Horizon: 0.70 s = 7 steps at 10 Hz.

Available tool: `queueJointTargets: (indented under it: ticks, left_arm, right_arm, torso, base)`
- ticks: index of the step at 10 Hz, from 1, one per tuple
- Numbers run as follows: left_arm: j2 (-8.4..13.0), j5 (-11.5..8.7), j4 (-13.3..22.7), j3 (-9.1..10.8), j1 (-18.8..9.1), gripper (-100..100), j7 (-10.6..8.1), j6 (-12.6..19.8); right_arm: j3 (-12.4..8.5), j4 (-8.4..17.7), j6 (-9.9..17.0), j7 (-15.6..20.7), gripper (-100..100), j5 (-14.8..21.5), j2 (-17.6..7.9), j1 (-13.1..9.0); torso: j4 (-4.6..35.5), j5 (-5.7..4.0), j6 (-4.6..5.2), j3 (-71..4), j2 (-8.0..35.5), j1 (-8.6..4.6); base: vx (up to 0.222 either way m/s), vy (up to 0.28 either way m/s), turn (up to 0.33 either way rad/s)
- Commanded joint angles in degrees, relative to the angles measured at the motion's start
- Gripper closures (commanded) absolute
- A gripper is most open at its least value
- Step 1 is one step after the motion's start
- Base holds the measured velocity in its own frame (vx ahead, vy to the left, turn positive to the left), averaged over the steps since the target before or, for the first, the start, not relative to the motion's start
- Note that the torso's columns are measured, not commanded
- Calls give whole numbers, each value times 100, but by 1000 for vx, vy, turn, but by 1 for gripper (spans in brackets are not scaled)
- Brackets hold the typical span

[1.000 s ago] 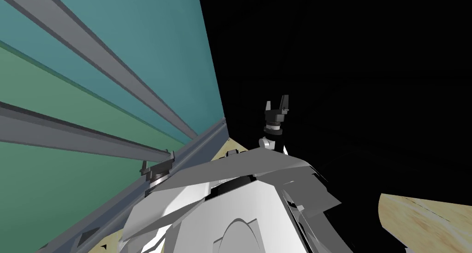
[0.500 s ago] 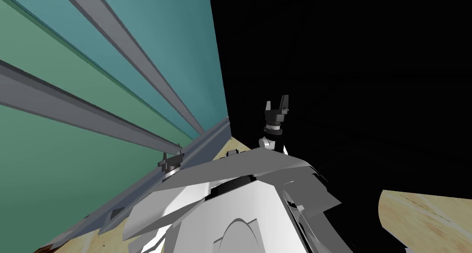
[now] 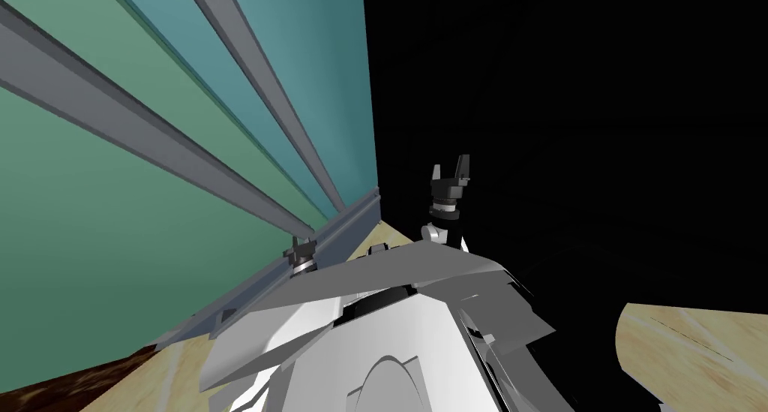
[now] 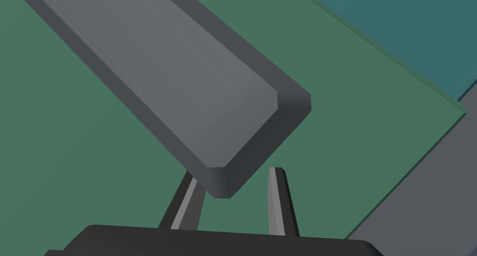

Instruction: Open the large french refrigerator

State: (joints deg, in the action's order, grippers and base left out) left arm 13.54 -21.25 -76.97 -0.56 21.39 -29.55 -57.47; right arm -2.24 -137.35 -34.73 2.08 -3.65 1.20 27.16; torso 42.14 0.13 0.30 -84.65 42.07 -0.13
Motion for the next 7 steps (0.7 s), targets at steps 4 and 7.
queueJointTargets:
  ticks: [4,7]
  left_arm:
    - [-187,126,-297,-324,-123,100,309,313]
    - [167,137,-393,-420,-54,100,-5,309]
  right_arm:
    - [1,0,0,0,0,0,1,0]
    - [2,1,1,0,0,0,1,-3]
  torso:
    - [22,-34,-21,0,11,-34]
    - [32,-26,-12,45,83,-46]
  base:
    - [-84,86,-37]
    - [-260,27,-240]
